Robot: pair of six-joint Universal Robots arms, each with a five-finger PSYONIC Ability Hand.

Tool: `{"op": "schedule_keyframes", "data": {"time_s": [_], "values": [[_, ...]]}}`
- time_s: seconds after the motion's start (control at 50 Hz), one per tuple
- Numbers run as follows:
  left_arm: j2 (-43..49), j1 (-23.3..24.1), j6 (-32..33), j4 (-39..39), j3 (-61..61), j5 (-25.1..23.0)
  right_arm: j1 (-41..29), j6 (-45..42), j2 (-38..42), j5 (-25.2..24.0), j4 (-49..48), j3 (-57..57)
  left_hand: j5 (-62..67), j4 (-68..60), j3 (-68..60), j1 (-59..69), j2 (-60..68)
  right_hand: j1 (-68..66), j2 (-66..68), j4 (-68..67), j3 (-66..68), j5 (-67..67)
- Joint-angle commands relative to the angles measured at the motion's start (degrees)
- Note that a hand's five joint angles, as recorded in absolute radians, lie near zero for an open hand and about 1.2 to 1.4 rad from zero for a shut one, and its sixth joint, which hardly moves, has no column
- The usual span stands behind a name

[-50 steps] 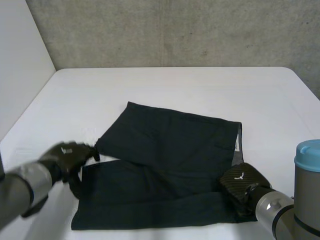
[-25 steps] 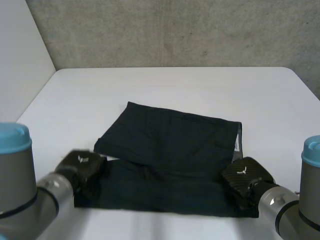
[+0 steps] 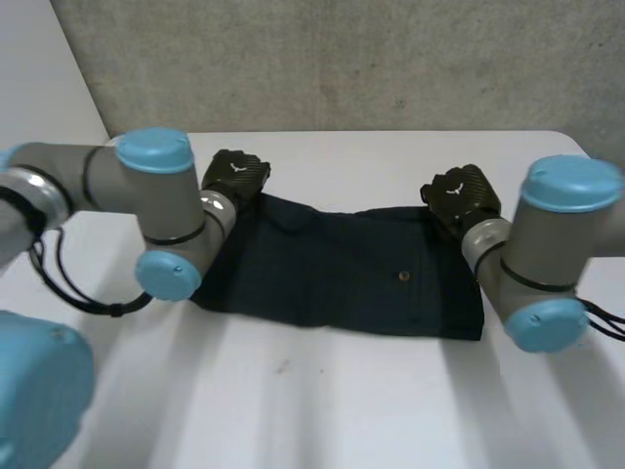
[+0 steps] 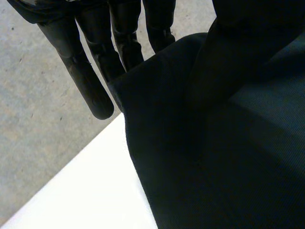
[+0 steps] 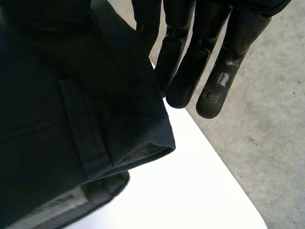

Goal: Fold the shorts.

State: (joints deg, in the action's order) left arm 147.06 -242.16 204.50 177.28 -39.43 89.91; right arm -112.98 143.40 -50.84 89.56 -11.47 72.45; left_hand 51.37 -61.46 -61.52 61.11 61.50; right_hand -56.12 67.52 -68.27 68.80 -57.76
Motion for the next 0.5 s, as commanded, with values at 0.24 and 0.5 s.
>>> {"op": "schedule_keyframes", "data": {"time_s": [0.24, 0.5], "values": [[4.8, 2.1, -1.2, 5.9, 2.5, 0.2, 0.0, 1.1, 4.6, 11.3, -0.4, -7.5, -50.8, 50.9, 51.0, -50.6, -50.9, 46.1, -57.5, 58.3, -58.8, 57.8], [-17.7, -0.4, -6.9, 6.4, -23.9, -0.6, 6.6, 22.0, -18.8, -5.4, 3.5, 20.4, -50.3, 50.4, 50.5, -50.1, -50.4, 42.7, -54.1, 54.9, -55.4, 54.3]]}}
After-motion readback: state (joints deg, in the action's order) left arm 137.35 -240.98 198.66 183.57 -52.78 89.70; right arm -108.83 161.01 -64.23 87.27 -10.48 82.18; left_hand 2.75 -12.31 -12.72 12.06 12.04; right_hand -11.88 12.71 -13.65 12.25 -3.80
